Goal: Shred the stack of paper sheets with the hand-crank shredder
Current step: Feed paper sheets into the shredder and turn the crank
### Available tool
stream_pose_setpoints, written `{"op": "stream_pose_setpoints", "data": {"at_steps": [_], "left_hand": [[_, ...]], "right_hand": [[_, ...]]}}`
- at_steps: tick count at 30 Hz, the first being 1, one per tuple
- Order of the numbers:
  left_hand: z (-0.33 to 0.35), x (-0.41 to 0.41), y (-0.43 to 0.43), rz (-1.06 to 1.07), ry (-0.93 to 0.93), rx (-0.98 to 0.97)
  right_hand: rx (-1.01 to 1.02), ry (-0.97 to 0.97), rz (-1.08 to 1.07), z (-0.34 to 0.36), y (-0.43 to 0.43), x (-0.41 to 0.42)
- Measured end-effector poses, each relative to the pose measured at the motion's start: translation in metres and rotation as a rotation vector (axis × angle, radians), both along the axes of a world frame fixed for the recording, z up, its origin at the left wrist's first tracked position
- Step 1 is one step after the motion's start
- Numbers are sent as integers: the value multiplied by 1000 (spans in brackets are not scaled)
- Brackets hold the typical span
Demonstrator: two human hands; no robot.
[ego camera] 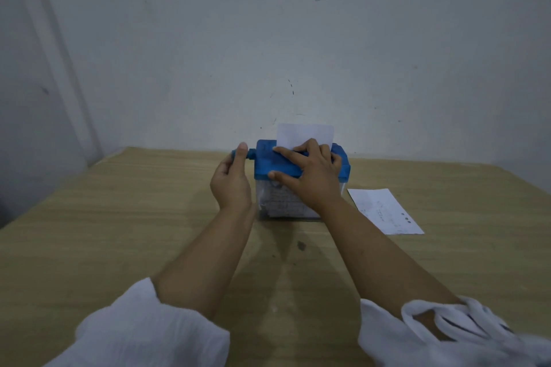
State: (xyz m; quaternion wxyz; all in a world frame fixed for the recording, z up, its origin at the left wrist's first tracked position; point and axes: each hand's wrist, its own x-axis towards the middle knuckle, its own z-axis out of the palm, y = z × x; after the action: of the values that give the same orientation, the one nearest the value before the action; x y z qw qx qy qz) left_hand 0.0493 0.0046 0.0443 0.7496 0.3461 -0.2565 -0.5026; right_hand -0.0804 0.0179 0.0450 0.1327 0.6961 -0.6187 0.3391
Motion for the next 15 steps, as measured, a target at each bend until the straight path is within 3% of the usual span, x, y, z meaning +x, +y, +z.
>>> {"op": "stream_pose_setpoints", "data": {"at_steps": [10, 15], "left_hand": [[-39, 3, 6, 19, -40, 165], [-47, 8, -10, -242, 50, 304]], "right_hand": [[-4, 8, -4, 0, 1, 1], [-63, 22, -14, -4, -1, 3]]}}
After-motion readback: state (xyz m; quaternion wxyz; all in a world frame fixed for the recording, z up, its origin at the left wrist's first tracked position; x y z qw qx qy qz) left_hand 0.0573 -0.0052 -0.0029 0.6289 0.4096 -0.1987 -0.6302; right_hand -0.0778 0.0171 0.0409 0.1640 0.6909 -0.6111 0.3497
